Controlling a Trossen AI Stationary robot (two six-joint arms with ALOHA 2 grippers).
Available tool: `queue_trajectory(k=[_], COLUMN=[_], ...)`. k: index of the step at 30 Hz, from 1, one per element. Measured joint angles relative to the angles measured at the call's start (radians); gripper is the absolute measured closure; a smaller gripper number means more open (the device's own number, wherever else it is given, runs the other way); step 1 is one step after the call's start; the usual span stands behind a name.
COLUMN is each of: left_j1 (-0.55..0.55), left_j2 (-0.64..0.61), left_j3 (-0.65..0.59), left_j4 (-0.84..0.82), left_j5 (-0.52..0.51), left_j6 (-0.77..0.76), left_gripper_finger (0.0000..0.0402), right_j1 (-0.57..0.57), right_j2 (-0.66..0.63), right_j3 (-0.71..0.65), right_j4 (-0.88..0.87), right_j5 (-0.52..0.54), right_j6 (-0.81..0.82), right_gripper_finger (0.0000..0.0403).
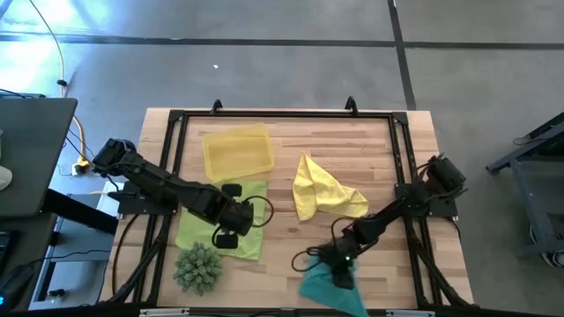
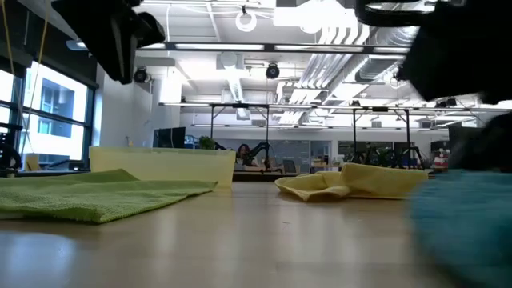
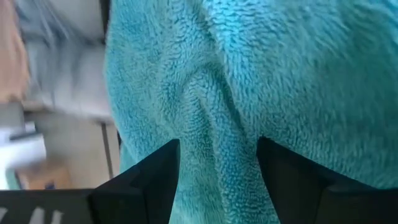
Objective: Roll microfiber towels into tight, uniform cylinder then place into a basket
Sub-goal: Adjust the blue microfiber towel
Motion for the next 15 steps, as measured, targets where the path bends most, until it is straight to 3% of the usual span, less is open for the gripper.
queue_trajectory(k=[6,15], left_j1=[-0.034,-0.031], left_j2=[0.000,0.000], left_j3=[0.000,0.000], left_j4=[0.002,0.003], left_j5=[-0.028,-0.083], left_j6=[-0.003,0.000], left_gripper_finger=[0.0342,0.0342], right_j1=[0.057,0.101], right_j2=[0.002,0.003], right_j3=[0.108,0.162], right_j4=[-0.391,-0.933], right_j5=[-0.045,-0.044], right_j6=[0.005,0.105], right_gripper_finger=[0.0192,0.0192])
